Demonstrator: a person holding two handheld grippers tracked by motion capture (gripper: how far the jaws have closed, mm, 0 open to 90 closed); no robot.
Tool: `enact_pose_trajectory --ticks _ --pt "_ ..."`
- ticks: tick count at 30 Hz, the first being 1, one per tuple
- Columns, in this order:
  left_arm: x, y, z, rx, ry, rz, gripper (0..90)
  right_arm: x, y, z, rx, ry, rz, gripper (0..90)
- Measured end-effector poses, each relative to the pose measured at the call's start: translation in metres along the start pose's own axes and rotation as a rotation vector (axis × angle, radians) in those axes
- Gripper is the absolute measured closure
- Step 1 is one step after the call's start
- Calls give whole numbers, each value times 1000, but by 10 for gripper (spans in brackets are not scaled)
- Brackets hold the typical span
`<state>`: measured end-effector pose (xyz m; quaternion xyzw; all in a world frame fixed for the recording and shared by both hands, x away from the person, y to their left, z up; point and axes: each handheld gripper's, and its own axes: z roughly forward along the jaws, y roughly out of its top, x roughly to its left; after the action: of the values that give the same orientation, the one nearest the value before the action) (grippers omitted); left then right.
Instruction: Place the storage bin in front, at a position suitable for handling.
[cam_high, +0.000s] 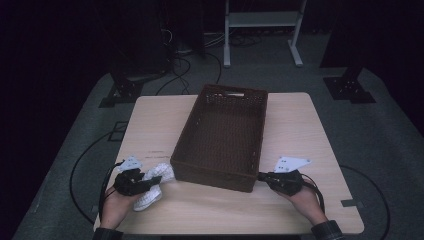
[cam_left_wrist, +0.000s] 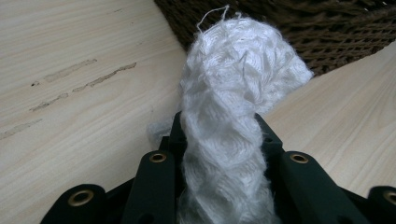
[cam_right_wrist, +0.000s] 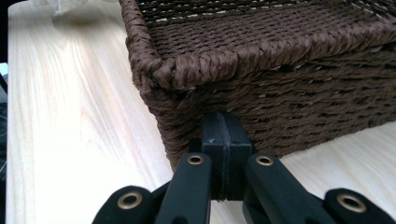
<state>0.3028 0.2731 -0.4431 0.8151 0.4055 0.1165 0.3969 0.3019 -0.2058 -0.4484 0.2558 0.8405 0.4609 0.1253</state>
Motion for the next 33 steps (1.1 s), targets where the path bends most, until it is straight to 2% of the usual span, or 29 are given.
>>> enact_pose_trajectory --ticks 7,10,11,12,14,15,16,19,22,26,30,33 --pt "1 -1 -1 -2 0 -5 680 2 3 7 -3 0 -9 874" --pt "2 -2 -1 0 0 -8 680 2 0 4 -8 10 10 765" --pt "2 -2 -1 0 0 -8 680 2 0 4 -8 10 10 765" --pt "2 -2 -1 0 0 -7 680 2 -5 3 3 2 25 613" --pt "2 -2 -1 0 0 -8 680 2 -6 3 15 1 30 587" --pt "2 -1 -1 0 1 -8 680 3 -9 4 27 -2 36 547" --pt "2 -1 -1 -1 1 -10 679 6 -15 9 64 -12 48 457" --pt "2 -1 -1 -2 5 -10 679 9 -20 16 87 -20 57 402" --pt "3 -2 0 -2 4 -13 678 11 -23 26 111 -22 72 376" --pt "4 -3 0 1 2 -16 678 16 -26 37 147 -54 60 350" --pt "3 -2 0 -5 5 -14 677 18 -27 46 147 -73 63 350" --pt "3 -2 -1 -14 7 -13 677 21 -28 52 139 -106 62 361"
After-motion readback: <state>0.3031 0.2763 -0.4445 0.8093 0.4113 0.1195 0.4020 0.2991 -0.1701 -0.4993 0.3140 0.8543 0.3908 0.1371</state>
